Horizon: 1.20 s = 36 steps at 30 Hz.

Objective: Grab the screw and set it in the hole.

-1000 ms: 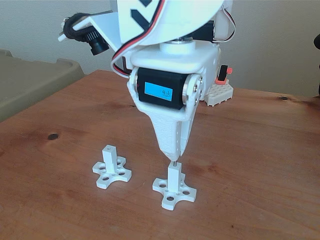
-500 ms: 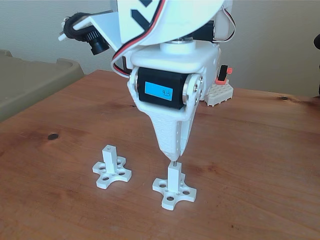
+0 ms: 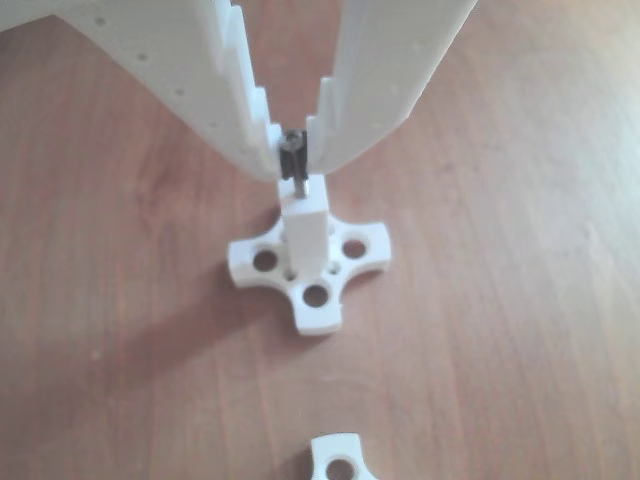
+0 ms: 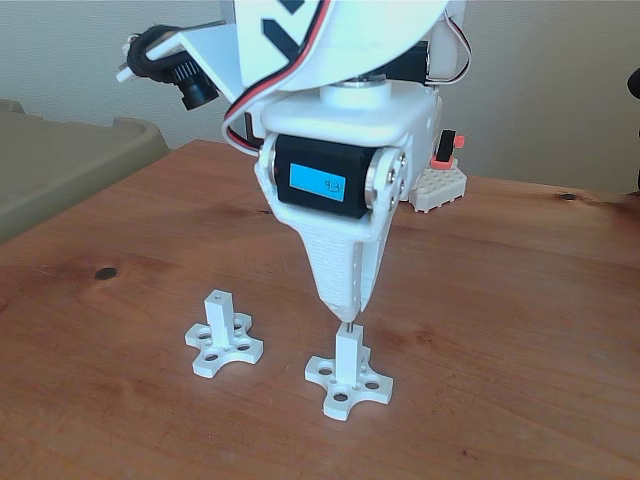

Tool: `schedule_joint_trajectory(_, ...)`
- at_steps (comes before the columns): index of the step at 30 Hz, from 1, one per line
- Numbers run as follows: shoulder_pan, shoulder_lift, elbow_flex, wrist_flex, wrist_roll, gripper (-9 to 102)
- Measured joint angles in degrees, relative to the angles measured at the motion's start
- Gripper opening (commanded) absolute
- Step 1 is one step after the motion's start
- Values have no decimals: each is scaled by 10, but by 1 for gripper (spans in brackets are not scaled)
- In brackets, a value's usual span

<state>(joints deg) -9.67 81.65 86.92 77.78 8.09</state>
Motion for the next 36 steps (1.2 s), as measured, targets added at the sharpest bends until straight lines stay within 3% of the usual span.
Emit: schedule_joint_trajectory(36,0,-9,0,3,0,3)
